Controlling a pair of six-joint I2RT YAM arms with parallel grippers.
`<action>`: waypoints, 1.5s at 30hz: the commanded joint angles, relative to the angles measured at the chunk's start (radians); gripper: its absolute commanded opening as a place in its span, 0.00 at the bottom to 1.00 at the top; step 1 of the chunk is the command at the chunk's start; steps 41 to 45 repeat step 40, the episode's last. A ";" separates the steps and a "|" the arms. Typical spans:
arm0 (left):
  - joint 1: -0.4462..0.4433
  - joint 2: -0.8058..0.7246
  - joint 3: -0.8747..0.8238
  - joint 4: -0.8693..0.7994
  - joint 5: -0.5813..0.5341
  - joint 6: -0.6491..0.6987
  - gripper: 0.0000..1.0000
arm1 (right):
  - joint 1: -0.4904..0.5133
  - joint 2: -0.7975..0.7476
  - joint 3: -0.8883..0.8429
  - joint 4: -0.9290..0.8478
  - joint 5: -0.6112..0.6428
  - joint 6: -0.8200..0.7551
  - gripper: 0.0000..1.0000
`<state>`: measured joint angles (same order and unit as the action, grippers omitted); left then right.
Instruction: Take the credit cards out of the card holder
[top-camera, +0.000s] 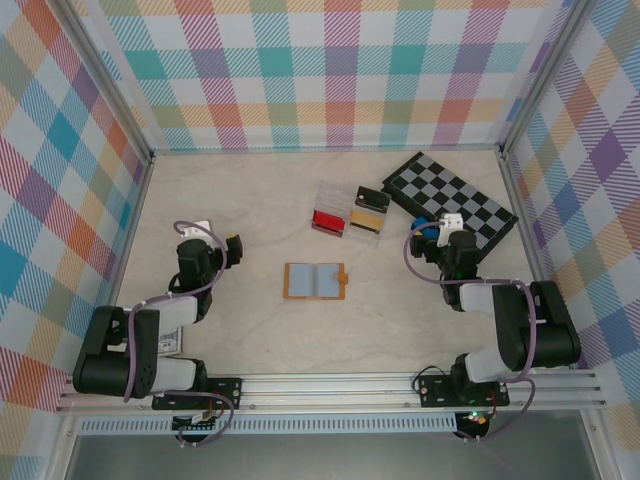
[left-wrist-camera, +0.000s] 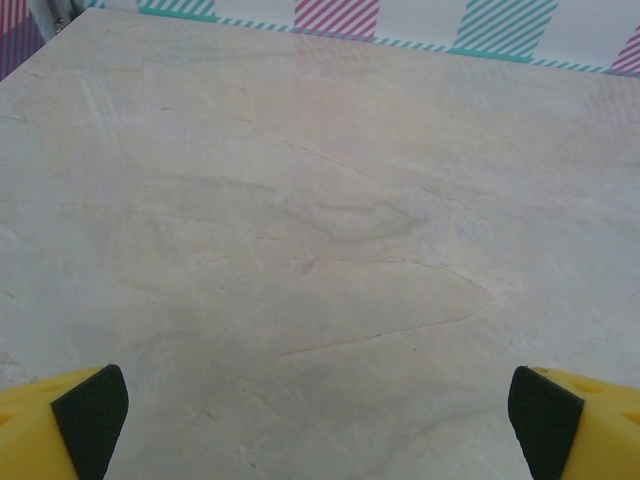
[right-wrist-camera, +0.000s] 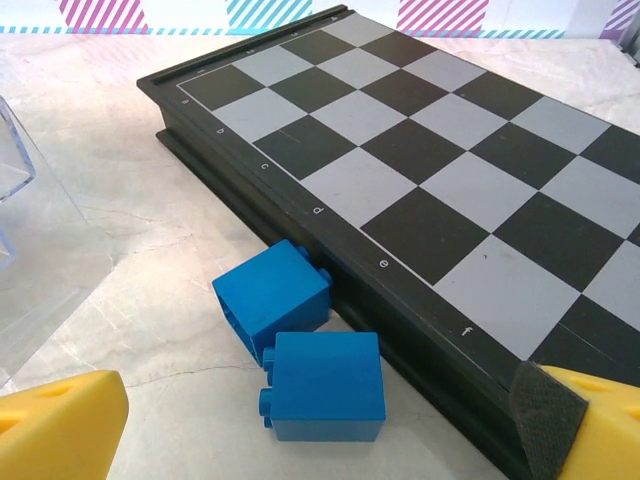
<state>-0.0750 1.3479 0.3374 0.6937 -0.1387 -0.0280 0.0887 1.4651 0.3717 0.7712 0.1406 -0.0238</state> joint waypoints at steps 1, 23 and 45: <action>0.021 0.063 0.010 0.114 0.054 0.032 1.00 | -0.018 0.011 -0.002 0.080 -0.059 -0.008 1.00; 0.001 0.215 0.086 0.108 0.071 0.073 1.00 | -0.063 0.060 0.038 0.042 -0.102 0.033 1.00; 0.006 0.219 0.092 0.100 0.080 0.070 1.00 | -0.064 0.060 0.034 0.051 -0.108 0.030 1.00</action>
